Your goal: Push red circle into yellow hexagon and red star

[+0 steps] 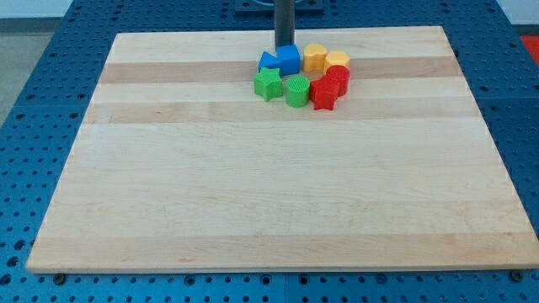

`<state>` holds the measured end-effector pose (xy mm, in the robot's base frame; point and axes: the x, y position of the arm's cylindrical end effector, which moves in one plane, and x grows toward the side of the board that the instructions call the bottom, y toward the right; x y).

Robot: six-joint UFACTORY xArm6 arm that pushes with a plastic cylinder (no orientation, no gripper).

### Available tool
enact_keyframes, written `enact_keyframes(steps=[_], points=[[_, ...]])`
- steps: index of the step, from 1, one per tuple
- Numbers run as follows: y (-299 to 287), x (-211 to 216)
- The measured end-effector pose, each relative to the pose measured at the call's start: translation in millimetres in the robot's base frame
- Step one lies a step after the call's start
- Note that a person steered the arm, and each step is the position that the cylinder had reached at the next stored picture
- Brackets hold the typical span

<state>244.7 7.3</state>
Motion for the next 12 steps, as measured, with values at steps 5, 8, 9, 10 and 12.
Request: enact_keyframes(steps=[5, 8, 9, 10, 12], points=[[208.0, -52.3], [145.8, -52.1], [146.2, -53.5], [186.3, -29.0], [178.9, 27.5]])
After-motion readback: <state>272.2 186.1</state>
